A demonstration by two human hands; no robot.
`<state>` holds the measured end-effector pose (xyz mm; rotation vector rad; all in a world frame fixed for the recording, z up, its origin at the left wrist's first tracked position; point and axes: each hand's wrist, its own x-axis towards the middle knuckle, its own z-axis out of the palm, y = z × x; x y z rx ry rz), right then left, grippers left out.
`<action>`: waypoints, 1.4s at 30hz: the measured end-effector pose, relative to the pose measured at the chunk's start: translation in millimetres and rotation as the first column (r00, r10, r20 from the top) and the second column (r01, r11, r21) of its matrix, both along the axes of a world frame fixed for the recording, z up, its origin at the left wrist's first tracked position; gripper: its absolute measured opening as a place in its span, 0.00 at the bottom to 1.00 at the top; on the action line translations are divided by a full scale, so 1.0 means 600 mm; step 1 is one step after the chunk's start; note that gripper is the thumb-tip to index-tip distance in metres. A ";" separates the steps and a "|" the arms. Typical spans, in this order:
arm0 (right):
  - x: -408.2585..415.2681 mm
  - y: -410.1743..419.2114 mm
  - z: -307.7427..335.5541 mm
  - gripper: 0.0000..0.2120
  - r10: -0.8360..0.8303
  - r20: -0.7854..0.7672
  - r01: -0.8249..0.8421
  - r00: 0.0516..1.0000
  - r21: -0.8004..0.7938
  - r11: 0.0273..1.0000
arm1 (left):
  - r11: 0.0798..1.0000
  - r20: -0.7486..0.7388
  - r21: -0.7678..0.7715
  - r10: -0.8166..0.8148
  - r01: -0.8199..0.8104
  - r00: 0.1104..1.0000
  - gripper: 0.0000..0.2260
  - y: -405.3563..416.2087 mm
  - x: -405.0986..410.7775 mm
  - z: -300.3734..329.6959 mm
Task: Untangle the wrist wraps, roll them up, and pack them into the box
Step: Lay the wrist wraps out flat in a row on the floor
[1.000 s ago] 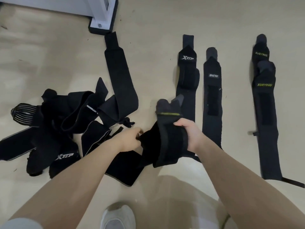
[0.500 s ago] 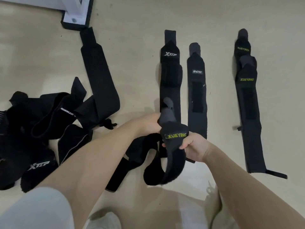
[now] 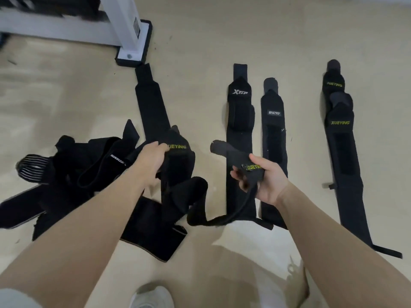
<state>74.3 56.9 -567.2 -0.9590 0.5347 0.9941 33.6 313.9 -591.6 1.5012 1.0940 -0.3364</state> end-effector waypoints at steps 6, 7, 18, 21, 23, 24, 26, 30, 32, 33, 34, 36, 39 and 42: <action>0.028 0.049 0.080 0.19 0.122 0.029 -0.125 0.992 0.224 0.966 | 0.980 0.315 -0.162 0.164 -0.117 0.935 0.07 -0.009 0.034 0.142; 0.036 0.054 0.095 0.20 0.137 0.050 -0.145 0.989 0.244 0.959 | 0.982 0.377 -0.150 0.166 -0.117 0.911 0.07 -0.011 0.042 0.168; 0.134 0.047 0.163 0.22 0.166 0.406 -0.289 0.899 0.264 0.920 | 0.957 0.660 -0.268 0.268 -0.114 0.701 0.09 -0.073 0.070 0.287; 0.152 0.039 0.167 0.23 0.189 0.437 -0.351 0.879 0.326 0.878 | 0.979 0.671 -0.193 0.182 -0.068 0.719 0.09 -0.091 0.085 0.292; 0.160 0.032 0.173 0.22 0.201 0.443 -0.371 0.874 0.342 0.863 | 0.992 0.663 -0.112 0.112 -0.050 0.741 0.08 -0.104 0.096 0.300; 0.164 0.030 0.176 0.20 0.209 0.452 -0.384 0.867 0.342 0.858 | 0.995 0.667 -0.093 0.096 -0.045 0.739 0.08 -0.111 0.103 0.305; 0.167 0.030 0.188 0.13 0.240 0.493 -0.414 0.836 0.280 0.866 | 0.994 0.679 -0.095 0.104 -0.053 0.727 0.09 -0.124 0.118 0.311; 0.168 0.039 0.200 0.09 0.240 0.512 -0.340 0.825 0.110 0.934 | 0.982 0.682 -0.176 0.170 -0.066 0.711 0.11 -0.146 0.136 0.300; 0.172 0.042 0.202 0.11 0.143 0.492 -0.247 0.859 0.152 0.957 | 0.967 0.688 -0.255 0.199 -0.025 0.698 0.13 -0.157 0.133 0.284; 0.175 0.044 0.203 0.11 0.099 0.490 -0.205 0.866 0.168 0.964 | 0.955 0.680 -0.295 0.208 0.002 0.703 0.14 -0.163 0.129 0.273; 0.178 0.044 0.205 0.12 0.074 0.498 -0.178 0.864 0.166 0.970 | 0.943 0.657 -0.333 0.218 0.018 0.721 0.14 -0.168 0.124 0.262; 0.183 0.047 0.209 0.11 0.080 0.532 -0.167 0.843 0.119 0.979 | 0.930 0.587 -0.366 0.199 0.039 0.784 0.14 -0.175 0.114 0.248; 0.181 0.050 0.205 0.10 0.126 0.534 -0.202 0.836 0.086 0.976 | 0.929 0.571 -0.360 0.151 0.081 0.807 0.14 -0.169 0.109 0.234; 0.178 0.052 0.203 0.09 0.120 0.549 -0.191 0.827 0.073 0.979 | 0.969 0.579 -0.246 0.119 0.034 0.807 0.11 -0.151 0.106 0.237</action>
